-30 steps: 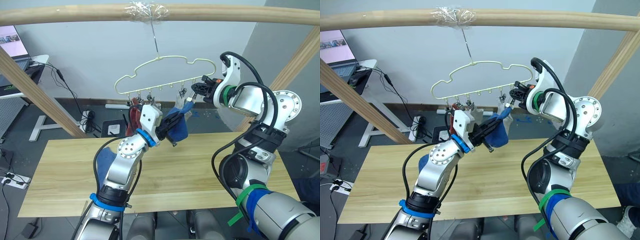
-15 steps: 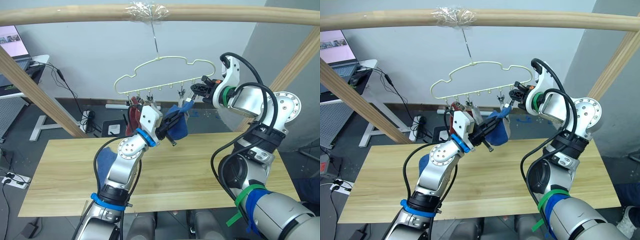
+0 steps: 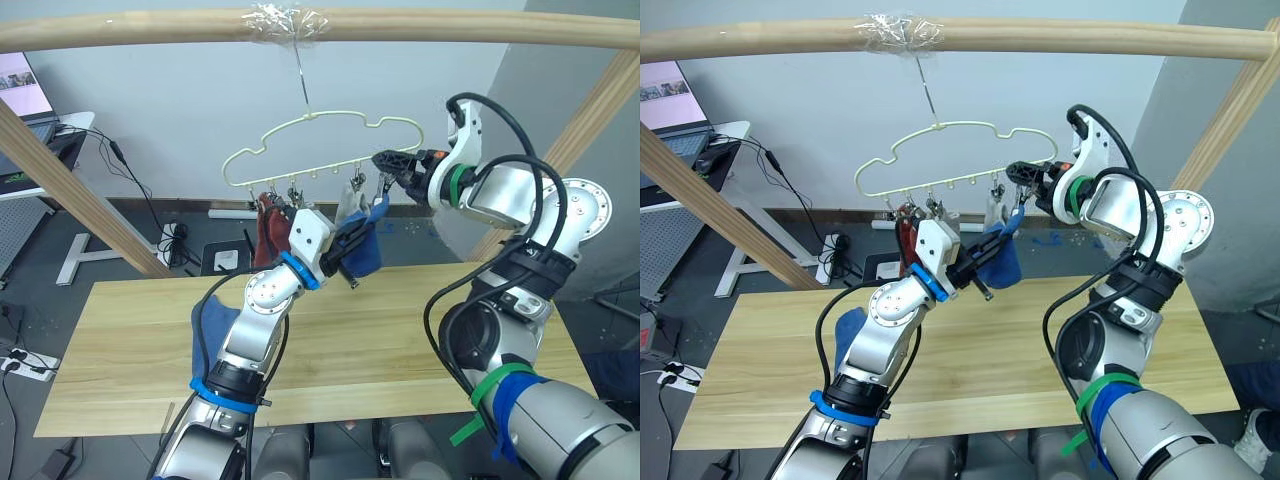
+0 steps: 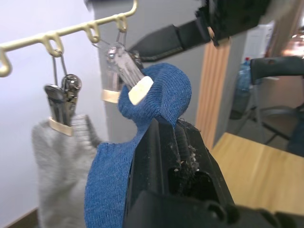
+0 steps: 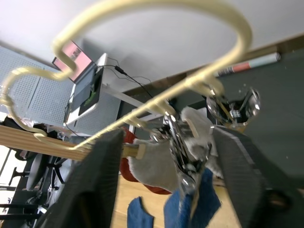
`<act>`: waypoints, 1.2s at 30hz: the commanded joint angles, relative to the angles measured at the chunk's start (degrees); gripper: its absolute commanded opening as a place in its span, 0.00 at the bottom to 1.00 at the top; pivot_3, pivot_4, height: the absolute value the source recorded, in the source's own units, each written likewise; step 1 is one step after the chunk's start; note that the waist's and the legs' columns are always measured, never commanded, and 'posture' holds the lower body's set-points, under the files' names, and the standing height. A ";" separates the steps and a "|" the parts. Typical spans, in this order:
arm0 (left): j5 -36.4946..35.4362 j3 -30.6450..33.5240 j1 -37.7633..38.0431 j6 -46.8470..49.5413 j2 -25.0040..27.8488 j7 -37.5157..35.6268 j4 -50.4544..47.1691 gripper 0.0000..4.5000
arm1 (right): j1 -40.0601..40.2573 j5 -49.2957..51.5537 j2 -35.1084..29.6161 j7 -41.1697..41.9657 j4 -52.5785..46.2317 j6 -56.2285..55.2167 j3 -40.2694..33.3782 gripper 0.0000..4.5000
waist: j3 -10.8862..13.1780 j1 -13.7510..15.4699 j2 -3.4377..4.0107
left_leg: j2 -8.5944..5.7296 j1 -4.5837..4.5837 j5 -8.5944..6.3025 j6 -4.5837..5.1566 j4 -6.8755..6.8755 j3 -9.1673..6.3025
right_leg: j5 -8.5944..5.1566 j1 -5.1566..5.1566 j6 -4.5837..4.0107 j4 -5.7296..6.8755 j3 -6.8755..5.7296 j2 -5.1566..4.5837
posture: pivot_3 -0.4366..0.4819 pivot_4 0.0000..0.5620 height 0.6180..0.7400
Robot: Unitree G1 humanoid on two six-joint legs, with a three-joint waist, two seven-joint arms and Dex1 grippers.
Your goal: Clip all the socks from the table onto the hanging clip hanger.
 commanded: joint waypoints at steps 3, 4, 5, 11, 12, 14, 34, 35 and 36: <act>-8.33 0.81 -0.74 9.84 -3.22 -1.15 -4.36 0.00 | 1.77 9.00 -4.46 3.80 -4.13 0.44 4.19 0.99 | 0.00 -0.12 0.00 | 0.01 -0.01 0.00 0.01 0.02 0.02 | 0.00 0.00 0.00 0.00 0.01 -0.01 | 0.47 0.35 1.00; -9.47 1.19 -1.08 11.95 -3.71 -0.93 -4.15 0.00 | 3.28 10.30 -6.15 4.85 -5.54 0.44 5.91 0.99 | 0.00 -0.13 0.00 | 0.00 -0.01 0.00 0.01 0.02 0.02 | 0.00 0.00 0.00 0.00 0.01 0.00 | 0.47 0.35 1.00; -10.54 1.45 -1.37 13.90 -4.10 -0.92 -3.83 0.00 | 4.78 11.35 -7.96 6.00 -7.12 0.44 7.69 0.99 | 0.00 -0.10 0.00 | 0.01 -0.01 0.00 0.01 0.03 0.00 | 0.00 0.01 0.00 0.01 -0.02 0.00 | 0.47 0.35 1.00; -13.88 2.83 -1.86 19.14 -5.99 -1.83 1.68 0.11 | 11.24 11.02 -12.24 8.54 -16.65 -2.23 12.76 1.00 | -0.01 -0.50 0.01 | -0.01 -0.02 0.01 0.02 0.09 0.05 | 0.00 0.01 0.02 0.03 0.00 0.01 | 0.46 0.34 1.00; -14.29 2.85 -1.84 19.77 -6.10 -2.39 2.23 0.14 | 12.68 10.47 -12.92 9.02 -18.12 -3.44 14.14 1.00 | -0.01 -0.67 0.01 | -0.01 -0.02 0.01 0.02 0.09 0.04 | 0.00 0.01 0.02 0.03 0.00 0.03 | 0.46 0.34 1.00; -15.39 3.31 -1.75 21.26 -6.30 -3.19 3.13 0.25 | 15.57 9.05 -14.24 9.86 -20.65 -6.17 17.03 1.00 | -0.01 -0.91 0.01 | -0.03 -0.01 0.01 0.02 0.09 0.03 | 0.00 0.01 0.02 0.04 -0.01 0.07 | 0.45 0.34 1.00; -15.78 9.80 0.11 26.77 16.45 -7.63 -15.54 0.98 | 42.26 -25.04 -14.72 8.47 -32.03 -51.04 49.37 0.80 | -0.01 -1.02 0.00 | 0.06 0.08 0.05 -0.06 0.07 -0.01 | -0.04 0.01 0.10 0.03 0.03 0.15 | 0.54 0.33 1.00; -16.05 10.26 0.13 26.50 17.21 -7.78 -16.14 0.98 | 42.63 -26.36 -13.74 8.00 -31.47 -52.25 50.25 0.80 | -0.01 -0.75 0.00 | 0.07 0.07 0.06 -0.08 0.07 -0.03 | -0.04 0.01 0.09 0.01 0.03 0.14 | 0.55 0.33 1.00; -16.51 10.98 -0.01 26.62 17.84 -7.72 -16.71 0.98 | 42.93 -27.86 -12.72 7.28 -30.69 -53.64 51.17 0.76 | -0.01 -0.43 0.00 | 0.07 0.07 0.07 -0.10 0.07 -0.03 | -0.04 0.02 0.09 0.01 0.04 0.11 | 0.55 0.33 1.00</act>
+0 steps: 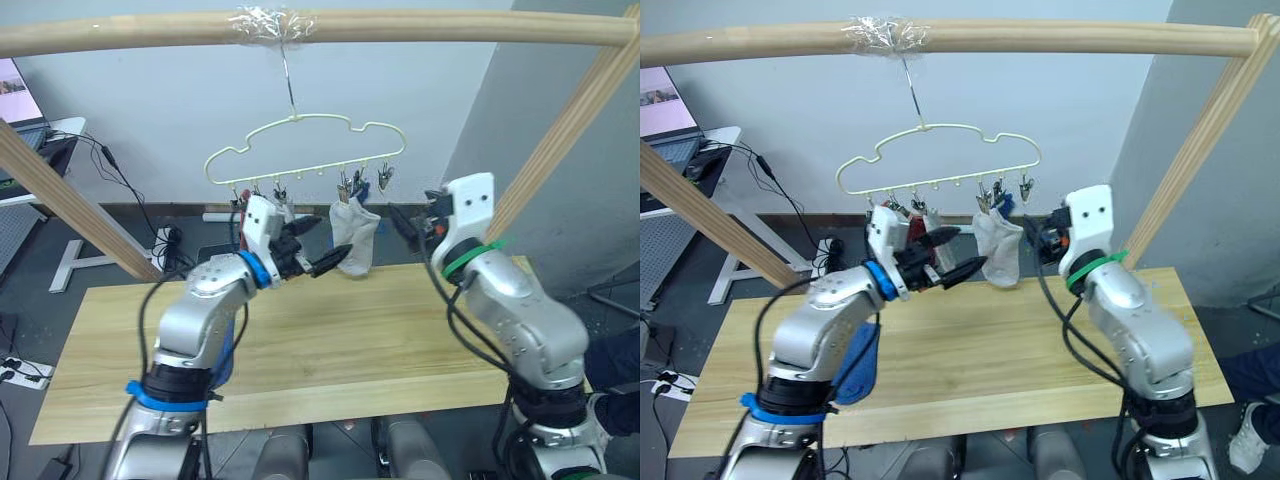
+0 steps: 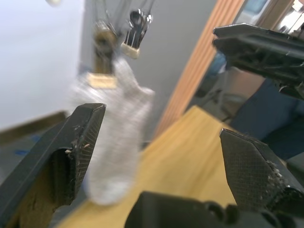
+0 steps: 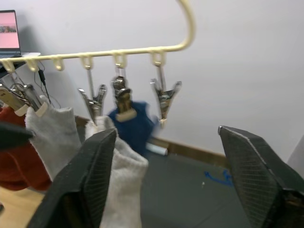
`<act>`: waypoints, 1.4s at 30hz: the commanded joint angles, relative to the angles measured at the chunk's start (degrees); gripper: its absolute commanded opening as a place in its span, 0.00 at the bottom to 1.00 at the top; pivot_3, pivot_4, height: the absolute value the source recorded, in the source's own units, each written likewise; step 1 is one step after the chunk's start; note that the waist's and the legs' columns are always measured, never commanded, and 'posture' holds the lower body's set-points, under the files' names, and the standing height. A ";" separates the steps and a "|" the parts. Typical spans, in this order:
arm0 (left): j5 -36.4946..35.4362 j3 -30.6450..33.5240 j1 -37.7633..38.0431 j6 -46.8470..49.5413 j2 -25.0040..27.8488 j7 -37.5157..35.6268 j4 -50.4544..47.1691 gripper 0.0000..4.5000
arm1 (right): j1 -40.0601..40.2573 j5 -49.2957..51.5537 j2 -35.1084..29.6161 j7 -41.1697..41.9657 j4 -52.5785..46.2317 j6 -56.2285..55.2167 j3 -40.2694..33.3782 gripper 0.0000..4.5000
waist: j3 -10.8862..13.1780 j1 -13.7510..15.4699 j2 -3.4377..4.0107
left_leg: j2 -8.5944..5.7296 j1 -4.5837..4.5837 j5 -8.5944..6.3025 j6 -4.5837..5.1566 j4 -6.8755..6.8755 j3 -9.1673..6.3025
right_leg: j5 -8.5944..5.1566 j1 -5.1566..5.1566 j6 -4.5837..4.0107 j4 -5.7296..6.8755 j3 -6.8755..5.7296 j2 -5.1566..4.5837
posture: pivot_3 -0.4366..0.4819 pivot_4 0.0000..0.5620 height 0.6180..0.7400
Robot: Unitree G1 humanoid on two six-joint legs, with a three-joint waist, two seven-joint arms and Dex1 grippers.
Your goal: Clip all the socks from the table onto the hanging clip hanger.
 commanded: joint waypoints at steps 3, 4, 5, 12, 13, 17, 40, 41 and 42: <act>-1.85 3.17 -0.93 -0.86 2.27 -0.29 -4.70 0.98 | -0.07 -7.93 4.58 -3.65 2.34 -7.64 3.32 0.59 | -0.01 1.02 -0.02 | 0.01 -0.01 0.00 -0.01 0.01 0.01 | 0.01 0.01 0.01 -0.07 0.03 -0.02 | 0.56 0.32 1.00; -2.31 3.66 -1.03 -0.90 2.16 0.02 -4.92 0.98 | -0.49 -8.93 5.41 -4.11 3.41 -8.25 3.42 0.50 | -0.01 1.10 -0.02 | 0.01 -0.01 0.01 -0.01 0.01 -0.02 | 0.01 0.01 0.01 -0.08 0.00 -0.03 | 0.56 0.32 1.00; -3.08 4.18 -1.11 -0.65 1.93 0.12 -5.18 0.98 | -0.84 -9.84 6.12 -4.51 4.28 -8.84 3.40 0.50 | -0.01 1.16 -0.02 | 0.01 -0.01 0.03 -0.05 0.01 -0.03 | 0.03 0.01 -0.01 -0.07 0.00 -0.03 | 0.56 0.32 1.00; -4.33 3.84 -0.97 -1.47 2.68 -1.69 -7.80 0.98 | -2.17 -13.50 9.66 -5.85 8.97 -11.34 1.52 0.50 | -0.01 1.26 -0.02 | 0.00 -0.02 0.10 -0.17 -0.01 -0.06 | 0.04 0.01 -0.04 -0.07 -0.02 -0.02 | 0.58 0.32 1.00; -4.44 3.82 -1.08 -1.40 2.61 -1.68 -8.08 0.98 | -2.48 -13.93 10.02 -5.95 9.66 -11.64 1.32 0.50 | -0.01 1.26 -0.02 | 0.00 -0.01 0.10 -0.17 -0.01 -0.06 | 0.04 0.01 -0.04 -0.06 -0.02 -0.02 | 0.58 0.32 1.00; -4.57 3.60 -1.20 -1.38 2.36 -1.51 -8.76 0.98 | -3.73 -15.22 11.40 -6.35 12.31 -12.84 0.91 0.50 | -0.01 1.24 -0.02 | -0.01 -0.01 0.09 -0.15 -0.01 -0.05 | 0.04 0.01 -0.04 -0.03 -0.02 -0.02 | 0.58 0.32 1.00; -6.59 3.64 -0.04 0.55 2.35 -0.16 -11.90 0.98 | -15.45 -21.34 12.12 -10.17 35.37 -23.03 -4.80 0.50 | -0.01 1.27 -0.02 | -0.05 0.01 0.07 -0.09 -0.02 -0.04 | 0.06 0.01 -0.07 0.04 -0.02 0.00 | 0.61 0.36 1.00; -6.65 3.59 0.14 0.55 2.35 -0.07 -12.07 0.98 | -15.09 -21.48 11.87 -9.93 34.80 -23.02 -4.84 0.50 | -0.01 1.27 -0.02 | -0.05 0.01 0.07 -0.08 -0.02 -0.03 | 0.06 0.01 -0.07 0.04 -0.01 -0.01 | 0.61 0.36 1.00; -6.70 3.55 0.27 0.57 2.34 0.01 -12.24 0.98 | -14.81 -21.68 11.67 -9.66 34.25 -22.99 -4.77 0.50 | -0.01 1.23 -0.02 | -0.04 0.01 0.06 -0.08 -0.02 -0.03 | 0.06 0.01 -0.07 0.04 -0.01 -0.01 | 0.61 0.36 1.00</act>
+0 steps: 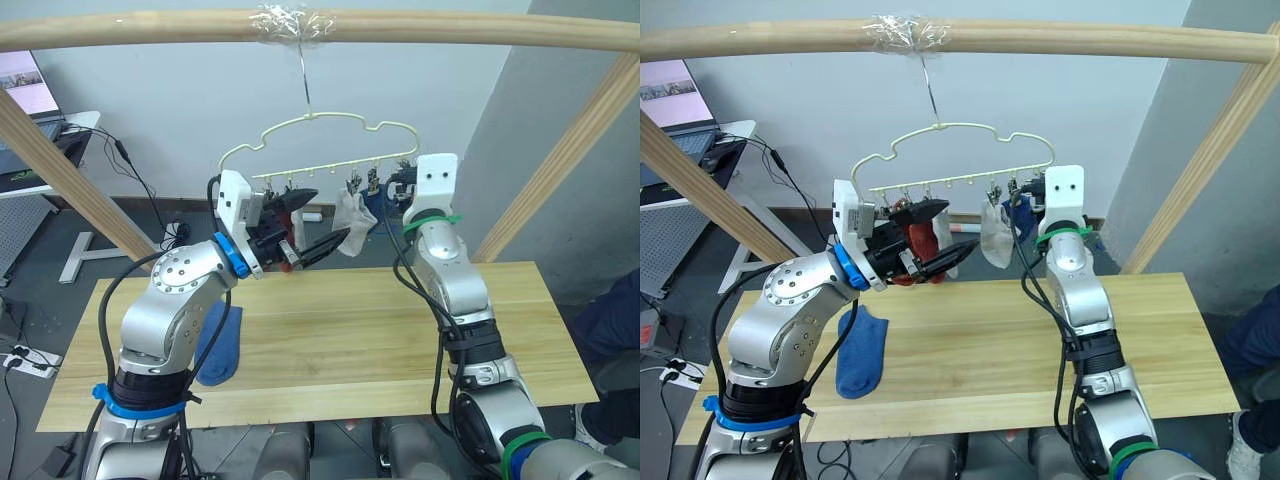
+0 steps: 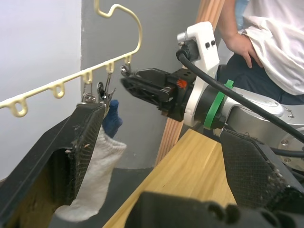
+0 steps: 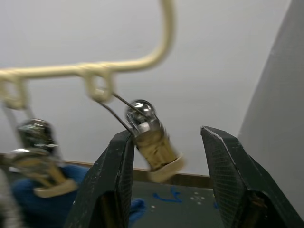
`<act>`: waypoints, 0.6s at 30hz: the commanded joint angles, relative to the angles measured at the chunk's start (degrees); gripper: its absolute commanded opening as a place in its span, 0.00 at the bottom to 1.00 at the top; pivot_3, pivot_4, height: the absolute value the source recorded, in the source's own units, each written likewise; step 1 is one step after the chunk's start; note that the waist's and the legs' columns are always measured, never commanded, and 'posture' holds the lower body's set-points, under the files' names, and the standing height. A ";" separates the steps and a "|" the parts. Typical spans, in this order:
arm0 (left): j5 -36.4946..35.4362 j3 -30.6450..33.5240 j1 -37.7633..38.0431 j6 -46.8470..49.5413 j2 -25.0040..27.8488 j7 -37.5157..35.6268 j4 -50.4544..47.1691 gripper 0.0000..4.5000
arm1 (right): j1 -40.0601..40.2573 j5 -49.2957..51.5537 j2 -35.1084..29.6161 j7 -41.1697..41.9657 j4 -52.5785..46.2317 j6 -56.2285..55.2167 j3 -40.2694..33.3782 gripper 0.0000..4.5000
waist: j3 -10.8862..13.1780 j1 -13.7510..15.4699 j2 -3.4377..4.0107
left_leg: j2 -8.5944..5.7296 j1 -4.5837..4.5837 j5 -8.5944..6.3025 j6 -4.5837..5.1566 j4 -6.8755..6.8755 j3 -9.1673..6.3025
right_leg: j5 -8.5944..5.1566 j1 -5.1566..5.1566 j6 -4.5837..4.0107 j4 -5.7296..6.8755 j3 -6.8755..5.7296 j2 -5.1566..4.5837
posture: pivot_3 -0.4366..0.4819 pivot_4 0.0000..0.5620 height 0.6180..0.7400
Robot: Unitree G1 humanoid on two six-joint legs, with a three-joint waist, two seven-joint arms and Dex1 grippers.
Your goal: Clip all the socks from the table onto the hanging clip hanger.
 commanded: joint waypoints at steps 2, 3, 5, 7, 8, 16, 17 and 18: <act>-1.39 0.33 0.20 -0.29 0.07 0.23 -3.48 0.98 | 1.38 -0.76 -0.70 1.33 -5.09 -0.90 0.21 0.50 | 0.00 -0.07 0.00 | 0.00 0.00 0.00 0.00 0.00 0.01 | 0.00 0.00 0.00 0.01 0.00 0.00 | 0.61 0.36 1.00; -1.42 0.27 0.17 -0.33 0.05 0.17 -3.62 0.98 | 2.02 -0.67 -0.76 2.04 -6.51 -0.61 0.74 0.50 | 0.00 -0.06 0.00 | 0.00 0.00 0.00 0.00 -0.01 0.00 | 0.00 0.00 0.00 0.01 -0.01 0.01 | 0.61 0.36 1.00; -1.50 0.07 0.08 -0.50 0.17 -0.10 -3.78 0.98 | 3.03 -0.28 -0.43 3.29 -8.58 -0.14 1.45 0.50 | 0.00 -0.12 0.00 | 0.02 0.01 0.00 0.01 -0.02 0.00 | 0.00 0.00 0.00 0.02 -0.01 0.01 | 0.61 0.36 1.00; -1.69 -0.13 0.00 -0.61 0.38 -0.46 -4.04 0.98 | 3.94 0.21 0.41 4.17 -10.05 0.44 1.97 0.50 | 0.00 -0.12 0.00 | 0.01 0.01 0.00 0.01 -0.01 0.01 | 0.00 -0.01 0.00 0.05 0.01 0.01 | 0.61 0.37 1.00; -1.80 -0.18 0.00 -0.59 0.44 -0.59 -4.20 0.98 | 4.36 0.33 0.83 4.48 -10.67 0.77 2.17 0.50 | 0.00 -0.12 0.00 | 0.01 0.02 0.00 0.01 -0.01 0.01 | 0.00 -0.01 0.00 0.06 0.00 0.01 | 0.61 0.37 1.00; -2.40 0.26 -0.53 -0.04 0.75 -0.81 -4.94 0.98 | 4.53 0.04 3.92 4.96 -10.77 0.66 2.67 0.50 | 0.00 -0.03 0.00 | 0.01 0.04 0.01 0.01 0.00 -0.01 | 0.00 -0.01 0.00 0.09 0.01 0.01 | 0.61 0.37 1.00; -2.49 0.36 -0.55 0.02 0.84 -0.79 -5.04 0.98 | 4.44 0.03 4.23 4.97 -10.90 0.63 2.67 0.50 | 0.00 -0.03 0.00 | 0.01 0.04 0.00 0.01 0.00 0.00 | 0.00 -0.01 0.00 0.08 0.01 0.01 | 0.61 0.37 1.00; -2.54 0.41 -0.55 0.03 0.90 -0.77 -5.10 0.98 | 4.42 -0.01 4.39 5.01 -11.02 0.63 2.64 0.50 | 0.00 -0.03 0.00 | 0.02 0.04 0.01 0.01 0.00 -0.01 | -0.01 -0.01 0.00 0.08 0.01 0.01 | 0.61 0.37 1.00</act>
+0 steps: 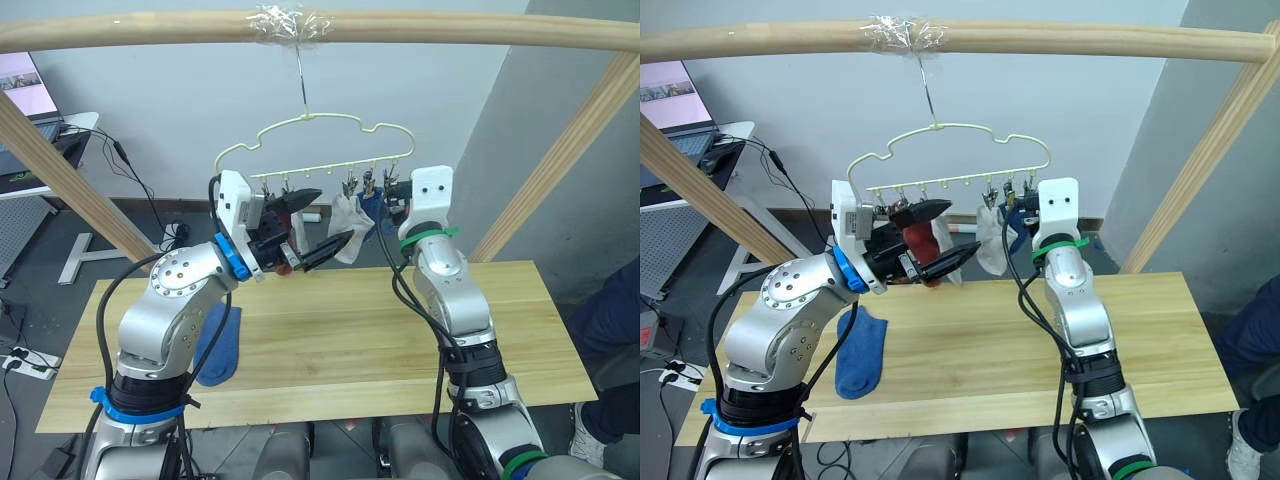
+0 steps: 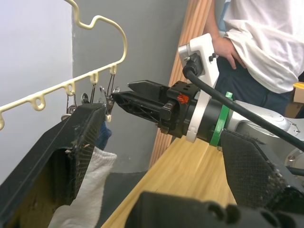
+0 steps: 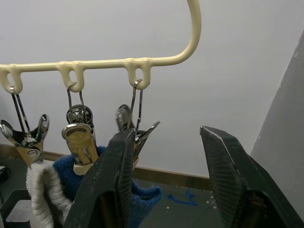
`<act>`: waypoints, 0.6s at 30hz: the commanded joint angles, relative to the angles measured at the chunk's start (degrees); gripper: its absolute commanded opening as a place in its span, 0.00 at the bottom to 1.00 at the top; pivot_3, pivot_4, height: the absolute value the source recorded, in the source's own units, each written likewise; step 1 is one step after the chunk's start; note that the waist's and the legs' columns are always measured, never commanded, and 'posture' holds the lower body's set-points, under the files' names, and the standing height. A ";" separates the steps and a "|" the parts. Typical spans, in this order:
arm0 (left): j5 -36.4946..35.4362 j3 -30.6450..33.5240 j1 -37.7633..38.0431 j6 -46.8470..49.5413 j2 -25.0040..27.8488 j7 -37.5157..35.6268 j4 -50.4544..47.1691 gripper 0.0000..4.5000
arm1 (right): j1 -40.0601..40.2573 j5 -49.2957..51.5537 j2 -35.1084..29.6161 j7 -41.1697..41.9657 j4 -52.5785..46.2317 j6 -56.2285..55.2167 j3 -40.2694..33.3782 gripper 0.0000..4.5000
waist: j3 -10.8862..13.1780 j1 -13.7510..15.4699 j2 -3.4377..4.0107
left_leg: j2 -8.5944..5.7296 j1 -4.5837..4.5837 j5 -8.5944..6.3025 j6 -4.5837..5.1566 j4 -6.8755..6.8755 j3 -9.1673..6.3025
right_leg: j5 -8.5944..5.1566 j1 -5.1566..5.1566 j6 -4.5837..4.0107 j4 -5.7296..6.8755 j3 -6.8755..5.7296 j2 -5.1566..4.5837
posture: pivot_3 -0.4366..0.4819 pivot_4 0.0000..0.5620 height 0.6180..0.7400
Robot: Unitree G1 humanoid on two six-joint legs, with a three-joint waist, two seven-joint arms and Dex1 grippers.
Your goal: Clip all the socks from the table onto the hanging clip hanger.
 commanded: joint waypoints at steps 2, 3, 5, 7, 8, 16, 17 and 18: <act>-1.25 0.55 -0.66 -0.04 0.80 0.21 -3.15 0.98 | -1.19 0.08 1.19 -0.13 -2.54 -0.73 0.07 0.50 | 0.00 0.00 0.00 | 0.00 0.00 0.00 0.00 -0.01 0.00 | 0.00 0.00 0.00 0.00 -0.01 0.00 | 0.62 0.37 1.00; -1.22 0.48 -0.57 -0.15 0.88 0.19 -3.30 0.98 | -1.05 0.11 1.49 -0.35 -2.80 -0.75 -0.05 0.50 | 0.00 0.00 0.00 | 0.01 0.00 0.00 0.00 -0.01 -0.01 | 0.00 0.00 0.00 0.00 -0.01 0.00 | 0.62 0.37 1.00; -1.39 0.47 -0.36 -0.19 0.66 0.48 -3.82 0.98 | -0.74 0.08 2.19 -0.74 -3.57 -0.70 -0.12 0.50 | 0.00 0.00 0.00 | 0.01 0.00 0.00 0.00 -0.01 0.00 | 0.00 0.00 0.00 0.00 0.00 0.00 | 0.62 0.37 1.00; -1.65 0.38 -0.27 -0.05 0.49 0.63 -4.29 0.98 | -0.53 0.08 2.74 -0.54 -4.07 -0.09 0.26 0.50 | 0.00 0.01 0.00 | 0.01 0.00 0.00 0.00 -0.01 -0.01 | 0.00 0.00 0.00 0.00 0.00 0.00 | 0.62 0.37 1.00; -1.88 0.39 -0.26 0.04 0.37 0.78 -4.51 0.98 | -0.36 0.01 3.06 -0.57 -4.17 0.17 0.45 0.50 | 0.00 0.01 0.00 | 0.01 0.00 0.00 0.00 -0.01 -0.01 | 0.00 0.00 0.00 0.00 -0.01 0.00 | 0.62 0.37 1.00; -2.88 1.33 -0.91 -0.04 -0.05 1.96 -4.24 0.98 | -1.43 -0.54 5.24 -2.48 -1.65 0.19 -0.21 0.50 | 0.00 0.03 0.00 | 0.01 0.00 0.00 0.00 -0.01 -0.02 | 0.00 0.00 0.00 0.00 -0.01 0.00 | 0.62 0.37 1.00; -2.86 1.35 -0.93 -0.08 0.03 2.10 -4.24 0.98 | -1.64 -0.65 5.30 -2.75 -1.34 0.15 -0.34 0.50 | 0.00 0.03 0.00 | 0.01 0.00 0.00 0.00 -0.01 -0.02 | 0.00 0.00 0.00 0.00 -0.01 0.00 | 0.62 0.37 1.00; -2.81 1.36 -0.93 -0.21 0.07 2.22 -4.26 0.98 | -1.89 -0.67 5.34 -2.97 -0.96 0.04 -0.49 0.50 | 0.00 0.03 0.00 | 0.01 0.01 0.00 0.00 -0.01 -0.02 | 0.00 0.00 0.00 0.00 -0.01 0.00 | 0.62 0.37 1.00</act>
